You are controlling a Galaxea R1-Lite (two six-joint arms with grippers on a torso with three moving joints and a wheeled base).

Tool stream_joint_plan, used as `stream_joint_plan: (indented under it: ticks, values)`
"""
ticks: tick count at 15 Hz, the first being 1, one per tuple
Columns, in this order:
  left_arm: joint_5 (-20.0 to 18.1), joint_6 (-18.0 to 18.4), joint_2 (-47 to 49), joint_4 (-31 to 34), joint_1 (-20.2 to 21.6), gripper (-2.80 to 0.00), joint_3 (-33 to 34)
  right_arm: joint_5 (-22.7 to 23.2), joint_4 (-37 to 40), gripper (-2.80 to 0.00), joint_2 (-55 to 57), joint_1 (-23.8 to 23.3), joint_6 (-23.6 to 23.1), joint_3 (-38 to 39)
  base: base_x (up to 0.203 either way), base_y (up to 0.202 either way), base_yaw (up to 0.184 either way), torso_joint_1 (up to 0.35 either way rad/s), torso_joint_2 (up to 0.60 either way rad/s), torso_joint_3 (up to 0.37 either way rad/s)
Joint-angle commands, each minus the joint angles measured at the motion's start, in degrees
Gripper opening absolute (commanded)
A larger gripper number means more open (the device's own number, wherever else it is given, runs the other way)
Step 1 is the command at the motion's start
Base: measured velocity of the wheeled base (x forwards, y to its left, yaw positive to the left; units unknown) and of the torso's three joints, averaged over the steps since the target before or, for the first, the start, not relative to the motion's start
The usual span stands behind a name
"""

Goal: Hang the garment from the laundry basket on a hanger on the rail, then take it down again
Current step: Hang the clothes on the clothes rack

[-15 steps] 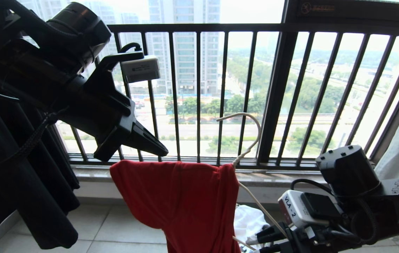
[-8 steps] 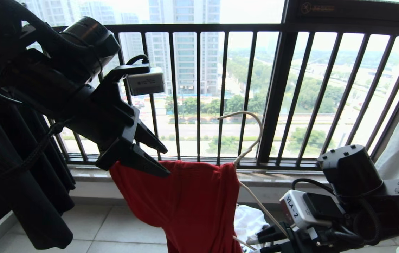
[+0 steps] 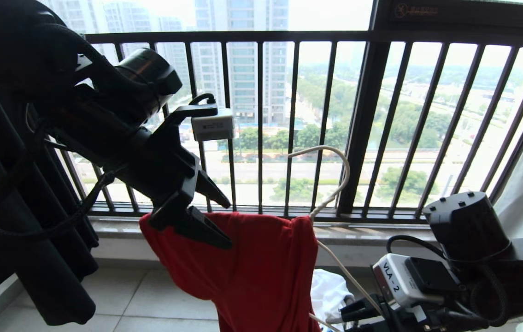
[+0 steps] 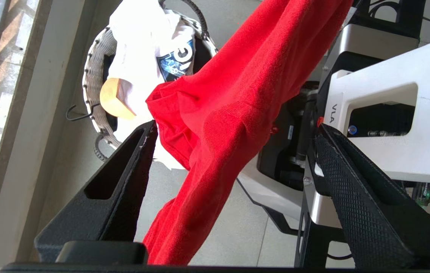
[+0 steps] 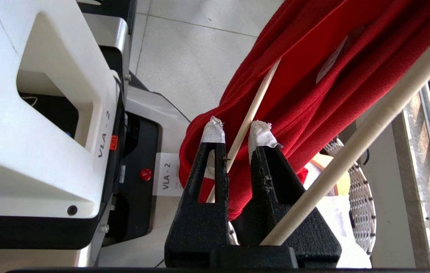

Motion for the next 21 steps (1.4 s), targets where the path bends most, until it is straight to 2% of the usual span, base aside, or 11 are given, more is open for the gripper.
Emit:
stream_joint_plan:
  ticks: [1, 11, 14, 17, 21]
  values:
    - [-0.5, 0.1, 2.7, 0.3, -1.0, 0.00, -0.1, 0.3, -0.3, -2.80, -0.4, 0.0, -0.2, 0.0, 0.000, 0.000, 0.000, 0.000, 0.00, 0.000]
    - [-1.1, -0.3, 4.4, 0.0, -2.4, 0.00, -0.4, 0.3, -0.5, -2.80, -0.6, -0.1, -0.3, 0.0, 0.000, 0.000, 0.000, 0.000, 0.00, 0.000]
    - [-1.8, -0.4, 4.4, 0.0, -2.8, 0.00, -0.4, 0.4, -0.7, -2.80, -0.6, -0.1, -0.3, 0.0, 0.000, 0.000, 0.000, 0.000, 0.00, 0.000]
    - [-4.9, -1.6, 5.2, -0.1, -3.2, 0.00, -1.0, 0.4, -3.2, -2.80, -0.4, -0.1, -0.2, 0.7, 0.000, 0.000, 0.000, 0.000, 0.00, 0.000]
    - [-5.0, -2.3, 5.1, -0.1, -3.6, 0.00, -1.1, 0.4, -3.5, -2.80, -0.5, -0.2, -0.2, 0.7, 0.000, 0.000, 0.000, 0.000, 0.00, 0.000]
